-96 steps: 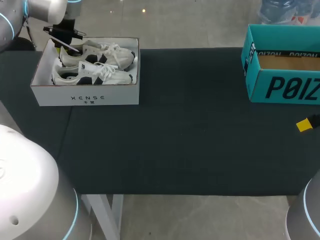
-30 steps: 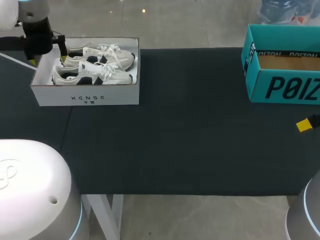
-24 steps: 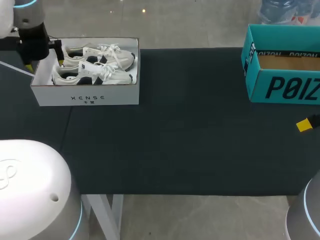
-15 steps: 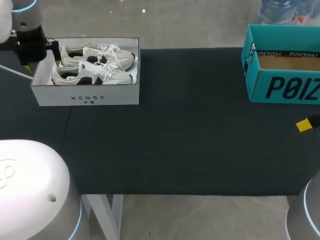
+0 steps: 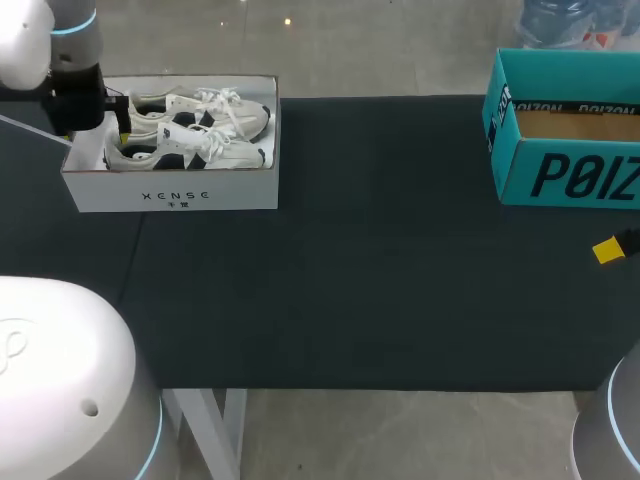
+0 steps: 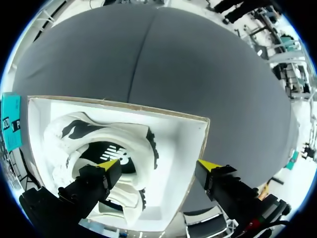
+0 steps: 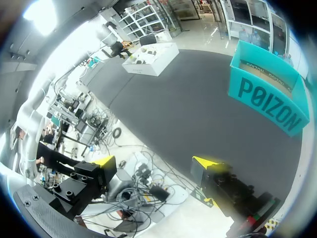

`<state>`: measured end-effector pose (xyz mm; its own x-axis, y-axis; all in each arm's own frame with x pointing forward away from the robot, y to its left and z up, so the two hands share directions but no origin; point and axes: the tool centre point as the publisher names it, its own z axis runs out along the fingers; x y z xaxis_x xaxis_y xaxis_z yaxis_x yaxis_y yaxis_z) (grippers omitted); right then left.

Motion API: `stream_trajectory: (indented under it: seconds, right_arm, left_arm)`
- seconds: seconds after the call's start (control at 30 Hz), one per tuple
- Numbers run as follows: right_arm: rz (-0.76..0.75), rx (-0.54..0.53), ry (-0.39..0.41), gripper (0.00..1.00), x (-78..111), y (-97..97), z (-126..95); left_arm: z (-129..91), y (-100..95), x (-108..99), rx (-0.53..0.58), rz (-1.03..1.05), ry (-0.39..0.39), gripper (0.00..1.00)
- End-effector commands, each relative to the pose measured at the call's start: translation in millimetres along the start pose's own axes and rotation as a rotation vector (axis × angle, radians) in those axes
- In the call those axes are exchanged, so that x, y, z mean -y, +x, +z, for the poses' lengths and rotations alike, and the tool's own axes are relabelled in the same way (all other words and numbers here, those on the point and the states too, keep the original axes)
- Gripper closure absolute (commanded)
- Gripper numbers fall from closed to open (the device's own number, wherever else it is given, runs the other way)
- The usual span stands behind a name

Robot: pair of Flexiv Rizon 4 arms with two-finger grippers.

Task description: Take the shoe out of the shoebox, open the shoe tongue, remove and reinsert the insole, then place the shoe into the shoebox

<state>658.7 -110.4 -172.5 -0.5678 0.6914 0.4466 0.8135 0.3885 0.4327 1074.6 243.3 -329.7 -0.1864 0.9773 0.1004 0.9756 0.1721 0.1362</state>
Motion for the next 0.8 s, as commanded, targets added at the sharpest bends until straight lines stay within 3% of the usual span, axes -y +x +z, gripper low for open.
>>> stream_trajectory:
  seconds: [0.03, 0.6, 0.63, 0.67, 0.7, 0.8]
  right_arm:
    - [0.000, 0.001, 0.001, 0.00, 0.7, 0.0, 0]
    - [0.000, 0.001, 0.001, 0.00, 0.7, 0.0, 0]
    - [0.000, 0.001, 0.001, 0.00, 0.7, 0.0, 0]
    - [0.000, 0.001, 0.001, 0.00, 0.7, 0.0, 0]
    - [0.000, 0.001, 0.001, 0.00, 0.7, 0.0, 0]
    - [0.000, 0.001, 0.001, 0.00, 0.7, 0.0, 0]
  left_arm:
    - [10, -5.4, -12, -0.013, 0.005, 0.022, 0.00]
    - [30, -14.9, -17, -0.007, 0.034, 0.067, 0.00]
    - [30, -15.5, -16, -0.006, 0.036, 0.069, 0.17]
    - [31, -16.2, -15, -0.005, 0.037, 0.070, 0.44]
    - [32, -16.6, -15, -0.004, 0.042, 0.069, 0.60]
    - [33, -17.4, -13, -0.002, 0.046, 0.071, 0.89]
